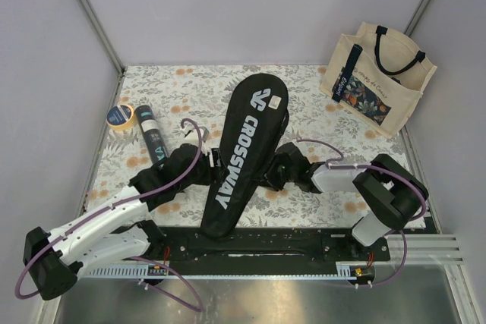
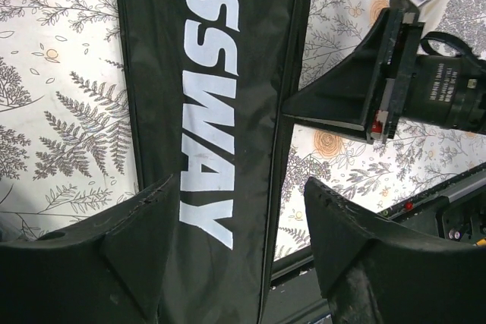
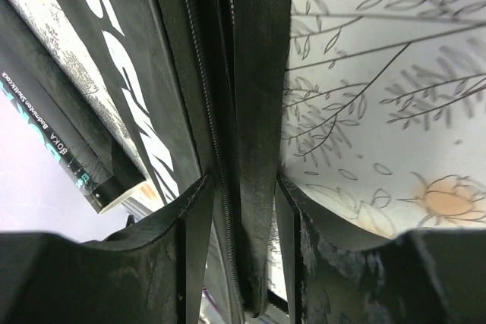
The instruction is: Pack up the badminton gear
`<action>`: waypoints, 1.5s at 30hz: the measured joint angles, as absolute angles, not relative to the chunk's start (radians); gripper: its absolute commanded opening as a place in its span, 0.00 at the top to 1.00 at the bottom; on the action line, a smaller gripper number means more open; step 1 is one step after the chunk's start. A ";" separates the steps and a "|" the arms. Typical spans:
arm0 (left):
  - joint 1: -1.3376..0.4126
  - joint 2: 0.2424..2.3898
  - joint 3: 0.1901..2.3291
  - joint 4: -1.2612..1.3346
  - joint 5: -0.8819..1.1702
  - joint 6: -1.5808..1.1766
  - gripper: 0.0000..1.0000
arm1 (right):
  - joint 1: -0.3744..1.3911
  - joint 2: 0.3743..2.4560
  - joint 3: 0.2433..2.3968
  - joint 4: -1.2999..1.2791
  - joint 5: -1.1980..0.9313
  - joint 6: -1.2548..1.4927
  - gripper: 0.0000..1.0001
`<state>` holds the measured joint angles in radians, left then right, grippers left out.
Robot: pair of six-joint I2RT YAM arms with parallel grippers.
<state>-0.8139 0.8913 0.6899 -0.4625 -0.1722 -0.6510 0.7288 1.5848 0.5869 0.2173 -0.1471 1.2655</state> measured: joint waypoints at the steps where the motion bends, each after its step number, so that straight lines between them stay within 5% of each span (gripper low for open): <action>1: -0.812 0.882 0.690 -0.469 -0.173 -0.651 0.30 | 0.741 1.589 0.594 0.206 -0.144 1.287 0.54; 19: -0.805 0.812 0.665 -0.466 -0.162 -0.653 0.30 | 0.808 1.631 0.726 -0.046 -0.022 1.438 0.78; 24: -0.805 0.846 0.586 -0.389 -0.110 -0.686 0.30 | 0.812 1.599 0.696 -0.053 0.022 1.446 1.00; 30: -0.801 1.016 0.503 -0.254 -0.014 -0.748 0.35 | 0.817 1.579 0.681 -0.057 0.045 1.444 0.83; 40: -0.799 1.241 0.499 -0.126 0.028 -0.780 0.39 | 0.817 1.496 0.622 -0.091 0.095 1.414 0.88; 45: -0.799 1.274 0.505 -0.089 0.031 -0.788 0.43 | 0.818 1.457 0.593 -0.099 0.113 1.401 0.82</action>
